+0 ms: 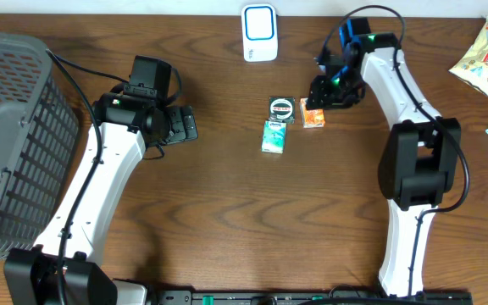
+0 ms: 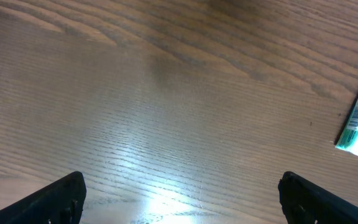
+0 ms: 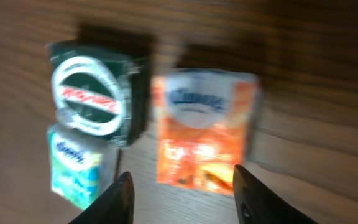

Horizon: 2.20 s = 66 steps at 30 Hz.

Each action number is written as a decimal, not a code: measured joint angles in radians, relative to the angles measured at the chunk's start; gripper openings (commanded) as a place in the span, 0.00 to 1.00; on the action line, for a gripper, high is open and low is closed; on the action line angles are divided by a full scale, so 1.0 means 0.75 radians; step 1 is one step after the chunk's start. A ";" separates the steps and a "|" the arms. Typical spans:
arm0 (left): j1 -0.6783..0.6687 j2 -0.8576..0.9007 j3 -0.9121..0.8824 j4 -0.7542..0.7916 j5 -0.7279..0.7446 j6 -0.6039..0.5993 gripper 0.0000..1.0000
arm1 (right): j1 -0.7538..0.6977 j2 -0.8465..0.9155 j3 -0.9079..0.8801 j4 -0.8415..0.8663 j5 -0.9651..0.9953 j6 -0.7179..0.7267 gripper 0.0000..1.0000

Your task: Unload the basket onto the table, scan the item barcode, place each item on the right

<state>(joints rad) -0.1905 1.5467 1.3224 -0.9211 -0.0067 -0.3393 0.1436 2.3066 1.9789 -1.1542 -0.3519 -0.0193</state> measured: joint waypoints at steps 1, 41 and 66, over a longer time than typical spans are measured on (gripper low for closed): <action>0.000 0.000 0.000 0.000 0.000 0.000 0.98 | 0.014 0.000 0.000 0.000 0.002 -0.013 0.41; 0.000 0.000 0.000 0.001 0.000 0.000 0.98 | -0.021 -0.027 -0.050 -0.189 -0.465 -0.186 0.01; 0.000 0.000 0.000 0.000 0.000 0.000 0.98 | -0.431 -0.019 -0.191 -0.221 -0.515 -0.196 0.49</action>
<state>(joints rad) -0.1905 1.5467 1.3224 -0.9211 -0.0067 -0.3393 -0.1795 2.2921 1.8355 -1.3197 -0.7383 -0.1661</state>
